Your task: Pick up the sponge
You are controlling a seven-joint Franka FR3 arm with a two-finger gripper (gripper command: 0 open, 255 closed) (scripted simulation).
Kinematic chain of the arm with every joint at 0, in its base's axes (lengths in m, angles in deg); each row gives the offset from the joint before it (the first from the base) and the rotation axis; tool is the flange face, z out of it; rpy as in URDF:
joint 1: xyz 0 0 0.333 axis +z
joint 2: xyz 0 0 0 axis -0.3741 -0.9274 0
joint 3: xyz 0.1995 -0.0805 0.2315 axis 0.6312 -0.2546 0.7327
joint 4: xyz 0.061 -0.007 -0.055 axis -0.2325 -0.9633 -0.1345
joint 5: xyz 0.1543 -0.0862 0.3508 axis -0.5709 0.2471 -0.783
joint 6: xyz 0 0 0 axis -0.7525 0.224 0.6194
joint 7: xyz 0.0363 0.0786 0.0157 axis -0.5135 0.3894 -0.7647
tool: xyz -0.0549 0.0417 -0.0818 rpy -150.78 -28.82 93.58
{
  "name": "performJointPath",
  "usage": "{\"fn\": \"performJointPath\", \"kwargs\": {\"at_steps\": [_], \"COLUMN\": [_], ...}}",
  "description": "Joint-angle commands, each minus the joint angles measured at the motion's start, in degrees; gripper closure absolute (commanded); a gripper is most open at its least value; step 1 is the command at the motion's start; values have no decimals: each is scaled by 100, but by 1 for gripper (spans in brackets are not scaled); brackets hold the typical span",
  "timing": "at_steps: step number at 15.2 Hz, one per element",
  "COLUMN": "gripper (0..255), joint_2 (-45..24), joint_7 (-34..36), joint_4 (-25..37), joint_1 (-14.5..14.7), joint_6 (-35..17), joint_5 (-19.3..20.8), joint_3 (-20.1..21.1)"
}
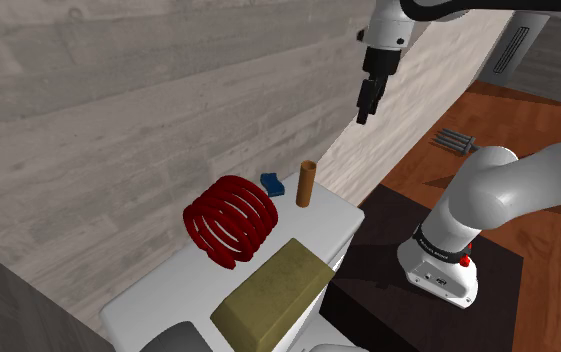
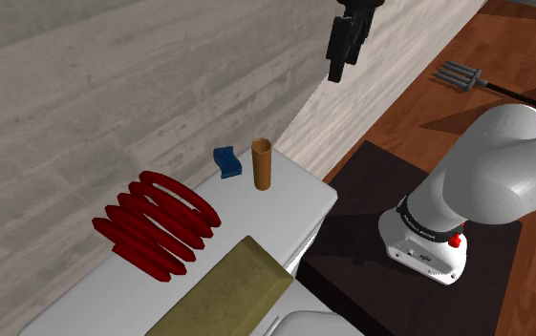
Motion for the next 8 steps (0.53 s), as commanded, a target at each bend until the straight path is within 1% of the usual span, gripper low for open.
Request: {"fn": "performJointPath", "kwargs": {"at_steps": [1, 4, 8], "gripper": [0, 0, 0], "joint_2": [0, -97, -389], "joint_7": [0, 567, 1313], "joint_4": [0, -156, -234], "joint_1": [0, 97, 216], "joint_6": [0, -352, -860], "joint_5": [0, -275, -599], "joint_3": [0, 439, 1030]}}
